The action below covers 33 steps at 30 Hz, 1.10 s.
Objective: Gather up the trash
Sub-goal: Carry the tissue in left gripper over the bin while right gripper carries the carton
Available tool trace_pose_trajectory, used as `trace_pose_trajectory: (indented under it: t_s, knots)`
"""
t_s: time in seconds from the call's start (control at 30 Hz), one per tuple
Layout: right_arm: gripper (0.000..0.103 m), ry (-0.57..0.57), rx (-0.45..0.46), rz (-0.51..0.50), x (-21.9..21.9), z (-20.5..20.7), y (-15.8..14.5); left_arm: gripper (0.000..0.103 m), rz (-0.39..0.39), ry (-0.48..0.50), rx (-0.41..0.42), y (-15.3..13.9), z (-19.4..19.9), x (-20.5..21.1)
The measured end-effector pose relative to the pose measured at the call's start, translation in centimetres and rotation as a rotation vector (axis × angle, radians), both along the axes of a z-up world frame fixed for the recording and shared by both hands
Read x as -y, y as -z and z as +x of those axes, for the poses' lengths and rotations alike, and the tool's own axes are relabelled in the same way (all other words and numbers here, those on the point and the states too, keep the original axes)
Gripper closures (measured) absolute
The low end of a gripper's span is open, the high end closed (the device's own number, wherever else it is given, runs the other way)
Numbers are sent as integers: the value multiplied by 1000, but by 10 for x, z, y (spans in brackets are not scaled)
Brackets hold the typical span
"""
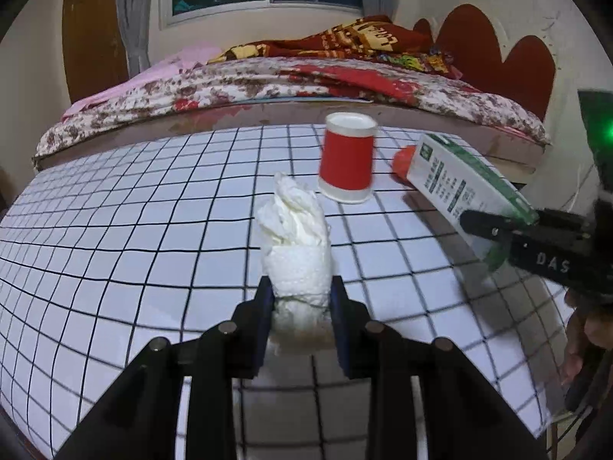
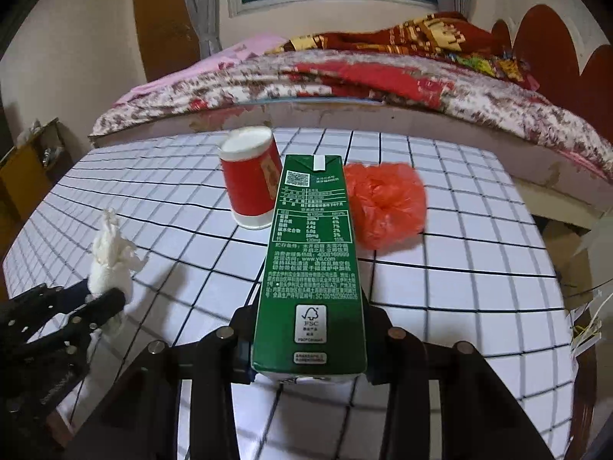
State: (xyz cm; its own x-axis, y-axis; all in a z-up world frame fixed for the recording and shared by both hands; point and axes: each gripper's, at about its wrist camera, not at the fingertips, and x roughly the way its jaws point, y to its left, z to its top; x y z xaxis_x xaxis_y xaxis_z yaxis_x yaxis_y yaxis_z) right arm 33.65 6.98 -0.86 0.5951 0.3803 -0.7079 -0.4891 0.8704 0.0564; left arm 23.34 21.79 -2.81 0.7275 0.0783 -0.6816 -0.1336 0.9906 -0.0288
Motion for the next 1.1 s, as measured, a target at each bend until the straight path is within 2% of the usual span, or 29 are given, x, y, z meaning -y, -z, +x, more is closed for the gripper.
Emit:
trace_pose_trajectory:
  t_s: [0.2, 0.5, 0.67, 1.1]
  knots:
    - [62, -9, 89, 6, 36, -38, -36, 73, 4, 41, 32, -18, -21, 31]
    - [62, 79, 124, 6, 114, -72, -65, 73, 15, 117, 83, -40, -41, 94]
    - [62, 115, 152, -17, 149, -92, -73, 73, 15, 191, 91, -44, -47, 131]
    - [62, 273, 153, -18, 250, -123, -75, 73, 12, 393, 102, -47, -57, 229]
